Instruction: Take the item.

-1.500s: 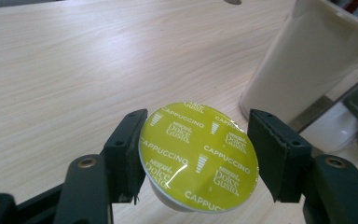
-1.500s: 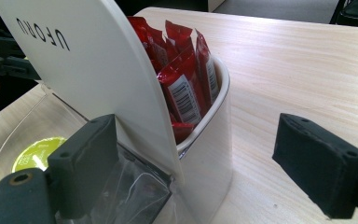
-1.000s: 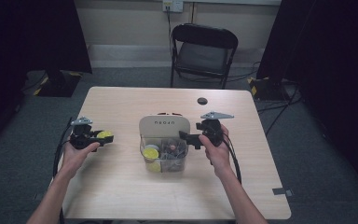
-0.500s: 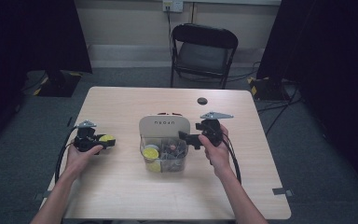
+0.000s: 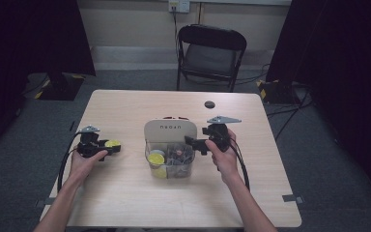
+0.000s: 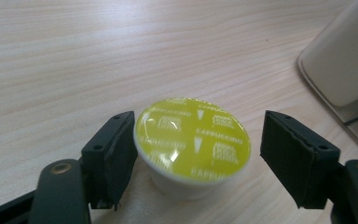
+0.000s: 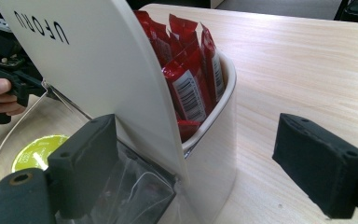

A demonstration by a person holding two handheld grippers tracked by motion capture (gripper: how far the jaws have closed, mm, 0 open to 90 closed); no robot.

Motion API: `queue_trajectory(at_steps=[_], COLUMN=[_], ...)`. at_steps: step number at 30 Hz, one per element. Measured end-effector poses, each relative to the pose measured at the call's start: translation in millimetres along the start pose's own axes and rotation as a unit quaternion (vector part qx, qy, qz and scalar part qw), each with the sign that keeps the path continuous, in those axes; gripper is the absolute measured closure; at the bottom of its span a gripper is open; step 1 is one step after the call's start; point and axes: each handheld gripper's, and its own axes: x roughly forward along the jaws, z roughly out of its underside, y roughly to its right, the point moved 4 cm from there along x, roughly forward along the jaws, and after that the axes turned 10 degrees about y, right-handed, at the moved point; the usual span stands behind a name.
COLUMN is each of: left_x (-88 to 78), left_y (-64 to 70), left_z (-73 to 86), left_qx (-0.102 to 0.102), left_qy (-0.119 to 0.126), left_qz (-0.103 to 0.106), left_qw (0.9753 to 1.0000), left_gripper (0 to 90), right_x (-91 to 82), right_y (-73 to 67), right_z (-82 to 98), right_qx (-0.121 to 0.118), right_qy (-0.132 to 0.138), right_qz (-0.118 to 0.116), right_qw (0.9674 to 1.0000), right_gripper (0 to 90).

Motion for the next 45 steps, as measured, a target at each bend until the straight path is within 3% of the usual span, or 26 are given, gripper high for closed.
queue_trajectory(at_steps=[7, 12, 22, 26, 29, 33, 36, 40, 41, 43, 45], left_x=[-6.3, -15.2, -33.3, -37.7, -43.3, -49.3, -44.6, -41.8, -40.5, -38.0, -37.0], left_y=[1.8, 6.0, 16.4, 26.4, 32.4, 36.6, 39.4, 41.5, 42.7, 44.2, 45.4], left_z=[-2.1, 1.0, 7.6, 18.8, 24.4, 32.1, 40.3, 46.0, 47.9, 49.2, 50.3], left_qx=[0.0, 0.024, 0.016, 0.004, 0.013, 0.02, 0.034, 0.043, 0.056, 0.072, 0.077], left_qy=[0.005, -0.001, 0.013, -0.003, -0.002, 0.001, -0.023, -0.032, -0.037, -0.036, -0.038], left_qz=[-0.004, -0.015, -0.003, 0.009, 0.004, 0.003, 0.0, -0.006, -0.006, -0.026, -0.031], left_qw=[1.0, 0.9996, 0.9998, 0.9999, 0.9999, 0.9998, 0.9992, 0.9985, 0.9977, 0.9964, 0.9959], left_gripper=[24.0, 23.9, 25.5, 25.4, 25.5, 24.2, 22.0, 22.1, 22.1, 22.0, 21.1], right_x=[1.6, 1.8, 2.2, 1.5, 1.3, 1.4, 0.4, -0.8, -0.5, 0.2, 1.1], right_y=[-1.7, -1.5, -2.7, -2.9, -0.5, -1.0, -2.9, -3.3, -2.5, -3.3, -5.5], right_z=[0.5, 0.4, -0.6, -2.2, -1.6, -1.9, -2.9, -5.0, -6.6, -7.5, -7.8], right_qx=[-0.001, -0.001, -0.001, -0.005, 0.007, 0.003, -0.002, -0.009, -0.006, -0.008, -0.012], right_qy=[-0.001, -0.002, -0.003, 0.0, 0.0, 0.0, 0.0, 0.0, 0.001, 0.001, -0.001], right_qz=[0.0, -0.002, -0.001, -0.001, -0.007, -0.005, 0.001, 0.005, 0.001, -0.002, -0.006], right_qw=[1.0, 1.0, 1.0, 1.0, 0.9999, 1.0, 1.0, 0.9999, 1.0, 1.0, 0.9999], right_gripper=[13.6, 13.5, 13.6, 13.7, 13.2, 12.8, 13.8, 13.6, 13.2, 13.6, 14.2])
